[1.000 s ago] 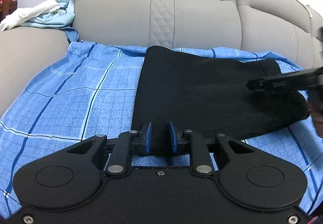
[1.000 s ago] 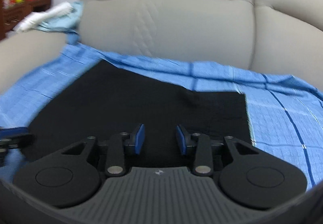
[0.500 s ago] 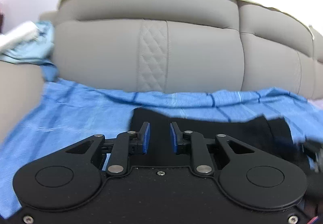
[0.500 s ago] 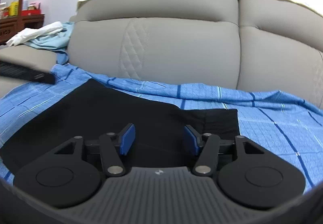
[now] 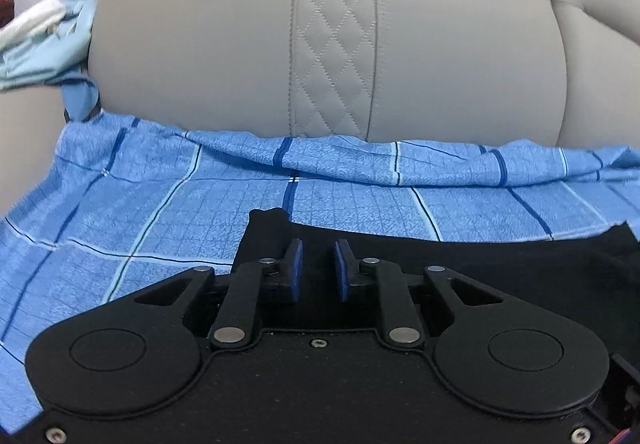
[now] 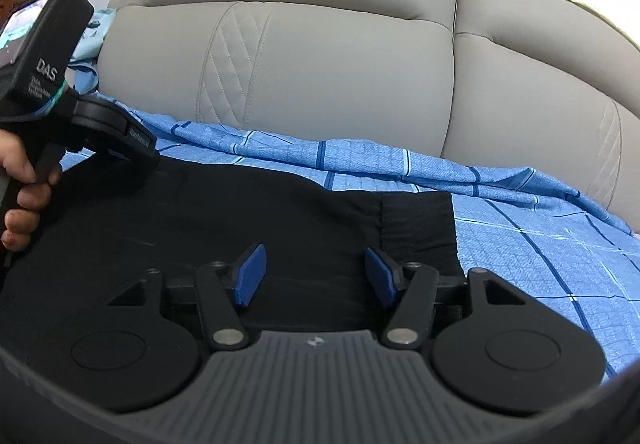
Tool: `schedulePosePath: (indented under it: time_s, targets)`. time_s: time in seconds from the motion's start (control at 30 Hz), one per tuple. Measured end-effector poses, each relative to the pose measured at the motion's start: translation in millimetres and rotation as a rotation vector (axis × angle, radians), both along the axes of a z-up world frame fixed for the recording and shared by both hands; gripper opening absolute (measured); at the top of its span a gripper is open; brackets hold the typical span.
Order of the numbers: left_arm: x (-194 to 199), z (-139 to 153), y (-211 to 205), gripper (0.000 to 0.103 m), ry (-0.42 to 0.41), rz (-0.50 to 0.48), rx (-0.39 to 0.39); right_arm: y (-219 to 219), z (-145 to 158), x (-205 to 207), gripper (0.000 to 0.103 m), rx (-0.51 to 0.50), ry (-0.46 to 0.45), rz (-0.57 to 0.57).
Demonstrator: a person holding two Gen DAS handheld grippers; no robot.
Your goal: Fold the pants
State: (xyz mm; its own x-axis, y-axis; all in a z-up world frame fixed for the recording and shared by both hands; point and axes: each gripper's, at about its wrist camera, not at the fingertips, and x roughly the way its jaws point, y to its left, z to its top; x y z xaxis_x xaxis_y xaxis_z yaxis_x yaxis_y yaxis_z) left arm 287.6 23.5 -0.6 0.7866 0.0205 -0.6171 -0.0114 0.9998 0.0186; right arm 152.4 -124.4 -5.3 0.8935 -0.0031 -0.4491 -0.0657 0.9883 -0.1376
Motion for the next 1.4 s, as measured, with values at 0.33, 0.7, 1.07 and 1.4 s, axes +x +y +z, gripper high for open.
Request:
schedulePosePath:
  time_s: [0.33, 0.7, 1.07, 1.4]
  targets:
    - [-103, 34, -4, 0.064, -0.045, -0.026, -0.004, -20, 26, -63, 0.087, 0.12, -0.074, -0.009]
    - [-214, 26, 7, 0.09, -0.014, 0.049, -0.031, -27, 16, -131, 0.103, 0.156, -0.067, -0.012]
    - [-252, 2, -1, 0.101, 0.03, 0.056, -0.004, -28, -4, -149, 0.103, 0.128, -0.005, -0.025]
    - [-246, -11, -4, 0.103, 0.055, 0.05, -0.009, -23, -23, -142, 0.103, 0.086, 0.049, -0.04]
